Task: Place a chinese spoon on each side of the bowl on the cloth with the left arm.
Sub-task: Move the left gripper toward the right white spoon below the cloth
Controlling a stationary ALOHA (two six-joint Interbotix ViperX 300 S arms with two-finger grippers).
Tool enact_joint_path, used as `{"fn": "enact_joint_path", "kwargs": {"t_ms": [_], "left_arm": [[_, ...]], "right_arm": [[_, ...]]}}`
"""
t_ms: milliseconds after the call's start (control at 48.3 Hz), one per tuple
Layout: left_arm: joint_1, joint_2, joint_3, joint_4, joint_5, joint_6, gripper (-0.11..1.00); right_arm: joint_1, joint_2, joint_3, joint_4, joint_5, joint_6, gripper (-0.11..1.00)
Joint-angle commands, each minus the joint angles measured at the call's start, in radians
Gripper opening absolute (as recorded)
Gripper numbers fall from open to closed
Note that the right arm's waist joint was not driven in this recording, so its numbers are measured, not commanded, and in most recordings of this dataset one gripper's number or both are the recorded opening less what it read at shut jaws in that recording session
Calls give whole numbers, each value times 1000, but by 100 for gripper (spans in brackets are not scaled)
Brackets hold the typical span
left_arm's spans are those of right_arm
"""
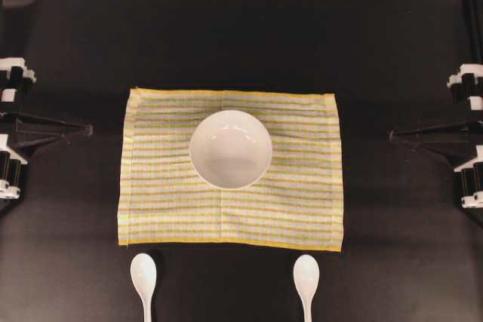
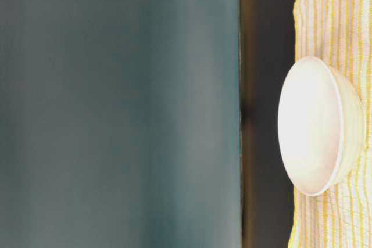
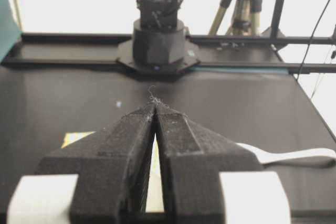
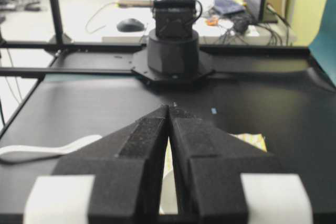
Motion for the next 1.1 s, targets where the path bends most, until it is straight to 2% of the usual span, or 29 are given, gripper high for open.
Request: {"fn": "enact_joint_path", "kwargs": {"t_ms": [0,62,145,373,559,684,870,974,1077], "left_arm": [[-87,61,-48,37,17,-81,5],[-107,106,-71,37,31,-169,3],[-115,158,-92,37,29,-290,0],[-126,311,-141,37,28,-595,0],[-143,457,-212,38,21,-761,1],[-161,584,-299,38,0,-798,2],[-183,793,-448,38,-2,-801,15],[-198,908,-538,38,9,-798,29],[-206,996,-611,40,28,-793,52]], "right_arm": [[0,15,-8,0,0,-12,3],[0,20,-3,2,21,-14,7],[2,25,-3,2,69,-15,0],[0,32,-2,2,155,-11,0],[0,32,-2,2,170,-18,0],[0,25,0,2,170,-18,0],[0,23,3,0,175,-14,0],[0,23,6,2,175,-9,0],[0,21,12,2,175,-5,0]]}}
